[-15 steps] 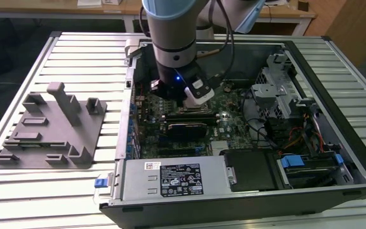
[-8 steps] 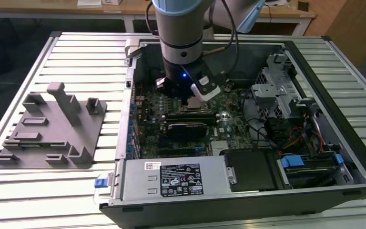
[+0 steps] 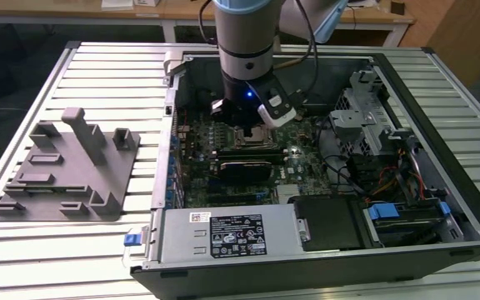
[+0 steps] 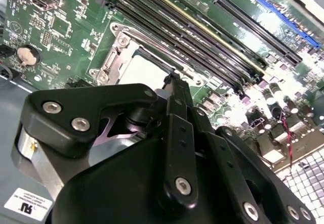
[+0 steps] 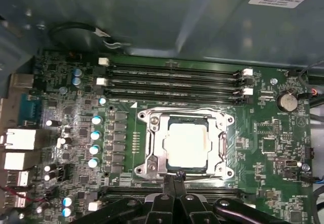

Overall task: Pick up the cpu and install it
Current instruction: 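Install the second cpu locking lever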

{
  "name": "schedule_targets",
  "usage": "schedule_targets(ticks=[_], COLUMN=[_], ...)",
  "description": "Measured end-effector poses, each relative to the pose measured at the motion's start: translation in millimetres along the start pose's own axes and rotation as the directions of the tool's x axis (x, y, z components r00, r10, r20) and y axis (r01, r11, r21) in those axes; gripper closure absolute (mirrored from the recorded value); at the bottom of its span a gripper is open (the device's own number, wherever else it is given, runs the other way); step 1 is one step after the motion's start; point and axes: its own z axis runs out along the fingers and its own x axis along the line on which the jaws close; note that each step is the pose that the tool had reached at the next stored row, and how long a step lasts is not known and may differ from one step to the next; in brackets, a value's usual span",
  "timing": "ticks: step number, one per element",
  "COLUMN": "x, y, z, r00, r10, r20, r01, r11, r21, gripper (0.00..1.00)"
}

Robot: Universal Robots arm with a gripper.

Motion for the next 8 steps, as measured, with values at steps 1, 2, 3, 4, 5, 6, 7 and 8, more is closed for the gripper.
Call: schedule_targets(ticks=[1, 2, 3, 4, 5, 6, 7, 8], x=[-1.0, -2.2, -3.4, -4.6, -5.8, -7.1, -8.3, -9.5], y=[1.3, 2.7, 4.2, 5.8, 7.8, 9.7, 11.7, 13.4], z=[0.3, 0.7, 1.1, 1.5, 2.1, 2.6, 3.3, 3.8], r00=[1.0, 1.0, 1.0, 1.0, 1.0, 1.0, 1.0, 1.0], r10=[0.0, -0.001, -0.001, -0.001, -0.001, -0.001, -0.001, -0.001], r20=[-0.0008, -0.0015, -0.0021, -0.0028, -0.0032, -0.0035, -0.0038, -0.0041], r01=[0.0, 0.001, 0.001, 0.001, 0.001, 0.001, 0.001, 0.001], r11=[1.0, 1.0, 1.0, 0.9999, 0.9999, 0.9999, 0.9999, 0.9999], r21=[0.0037, 0.0067, 0.0092, 0.0109, 0.0119, 0.0129, 0.014, 0.0152], gripper=[0.89, 0.89, 0.89, 0.89, 0.89, 0.89, 0.89, 0.89])
